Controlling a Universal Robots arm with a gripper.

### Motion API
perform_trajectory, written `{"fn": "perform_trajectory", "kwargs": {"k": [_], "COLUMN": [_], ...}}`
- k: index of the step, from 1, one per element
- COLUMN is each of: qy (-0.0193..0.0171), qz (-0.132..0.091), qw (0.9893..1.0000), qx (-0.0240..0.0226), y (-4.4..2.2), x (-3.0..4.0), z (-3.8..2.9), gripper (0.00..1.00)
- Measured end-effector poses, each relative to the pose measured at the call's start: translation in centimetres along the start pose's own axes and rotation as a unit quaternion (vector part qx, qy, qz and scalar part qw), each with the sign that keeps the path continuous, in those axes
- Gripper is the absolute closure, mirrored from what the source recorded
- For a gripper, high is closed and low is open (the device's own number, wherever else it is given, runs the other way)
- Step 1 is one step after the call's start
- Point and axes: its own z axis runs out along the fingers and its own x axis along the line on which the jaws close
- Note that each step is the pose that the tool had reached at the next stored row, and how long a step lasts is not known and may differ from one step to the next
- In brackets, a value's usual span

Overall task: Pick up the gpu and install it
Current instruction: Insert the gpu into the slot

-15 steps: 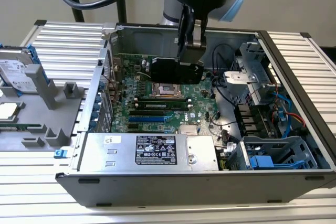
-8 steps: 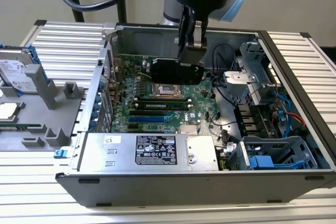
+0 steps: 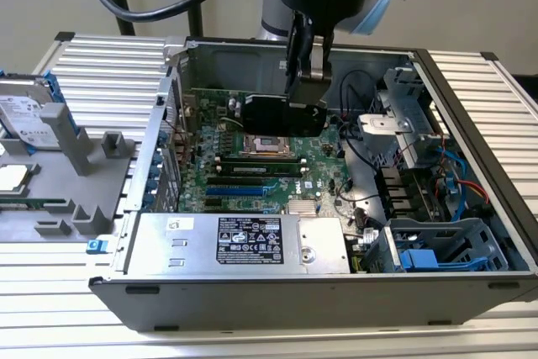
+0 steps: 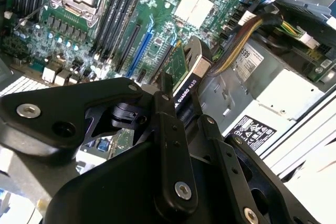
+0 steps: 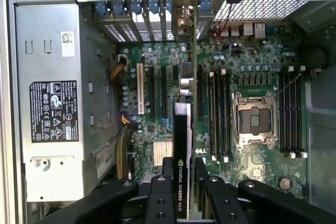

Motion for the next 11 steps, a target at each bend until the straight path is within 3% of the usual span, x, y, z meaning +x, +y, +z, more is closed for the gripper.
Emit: {"fn": "perform_trajectory", "kwargs": {"k": [11], "qy": [0.0], "qz": [0.0], "qw": [1.0], "qx": [0.0], "y": [-0.02], "x": [0.0], "z": [0.36], "gripper": [1.0]}}
